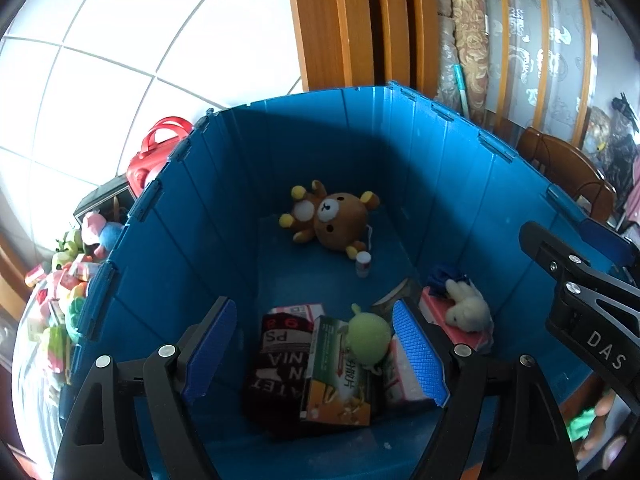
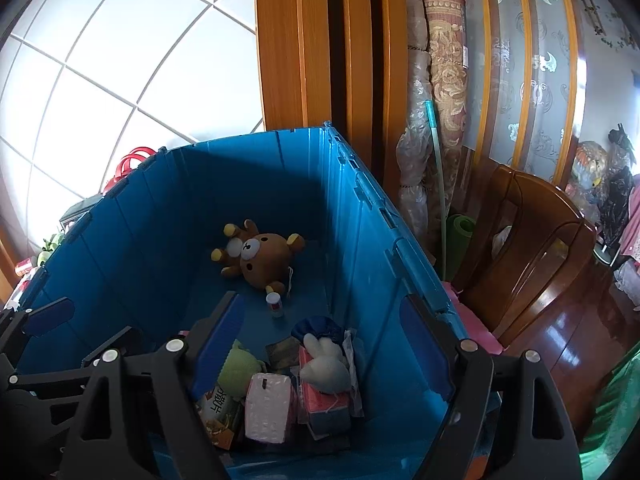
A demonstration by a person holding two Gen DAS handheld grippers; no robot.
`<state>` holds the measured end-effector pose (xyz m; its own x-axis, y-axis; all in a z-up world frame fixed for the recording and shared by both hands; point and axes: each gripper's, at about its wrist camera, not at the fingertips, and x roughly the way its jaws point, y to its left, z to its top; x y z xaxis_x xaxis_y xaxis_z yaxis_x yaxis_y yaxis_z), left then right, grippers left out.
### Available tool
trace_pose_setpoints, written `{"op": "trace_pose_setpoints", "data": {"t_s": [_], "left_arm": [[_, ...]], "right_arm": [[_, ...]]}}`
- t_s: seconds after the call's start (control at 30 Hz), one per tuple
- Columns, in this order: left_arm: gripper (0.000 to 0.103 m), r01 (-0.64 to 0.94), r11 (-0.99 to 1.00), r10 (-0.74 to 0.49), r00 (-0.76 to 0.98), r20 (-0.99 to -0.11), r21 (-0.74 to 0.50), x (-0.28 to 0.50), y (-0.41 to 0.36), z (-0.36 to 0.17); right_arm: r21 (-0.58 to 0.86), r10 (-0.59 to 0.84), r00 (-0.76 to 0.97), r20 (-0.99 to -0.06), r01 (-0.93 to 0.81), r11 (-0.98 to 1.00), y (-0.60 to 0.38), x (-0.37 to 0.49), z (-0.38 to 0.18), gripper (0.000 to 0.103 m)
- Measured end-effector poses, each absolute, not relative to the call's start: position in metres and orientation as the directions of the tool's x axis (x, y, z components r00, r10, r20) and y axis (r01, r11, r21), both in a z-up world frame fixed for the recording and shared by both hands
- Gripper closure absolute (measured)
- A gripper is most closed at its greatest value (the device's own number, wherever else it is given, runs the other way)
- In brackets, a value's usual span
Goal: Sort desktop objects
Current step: 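Open both tools to drop the green plush and white bunny into the bin, then move both tools back over the toy pile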
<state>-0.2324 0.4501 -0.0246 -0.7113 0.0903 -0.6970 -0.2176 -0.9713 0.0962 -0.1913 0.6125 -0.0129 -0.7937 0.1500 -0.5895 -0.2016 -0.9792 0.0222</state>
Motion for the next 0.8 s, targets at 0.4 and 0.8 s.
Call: {"op": "trace_pose_setpoints", "data": {"t_s": [0.4,0.8], "left_arm": [[0.022,-0.073,-0.996,0.029,-0.782,-0.622,0.046,-0.205,0.367,-0.007],[0.018,0.232,-0.973,-0.179,-0.787,-0.591,-0.013,-0.179,0.186,-0.012]], "right_arm": [[0.044,0.075,-0.836,-0.543,-0.118,-0.992,0.565,-0.19,-0.004,0.0],[0.065,-0.219,-0.877,-0.427,0.212,-0.975,0.391,-0.194,0.016,0.0]]}}
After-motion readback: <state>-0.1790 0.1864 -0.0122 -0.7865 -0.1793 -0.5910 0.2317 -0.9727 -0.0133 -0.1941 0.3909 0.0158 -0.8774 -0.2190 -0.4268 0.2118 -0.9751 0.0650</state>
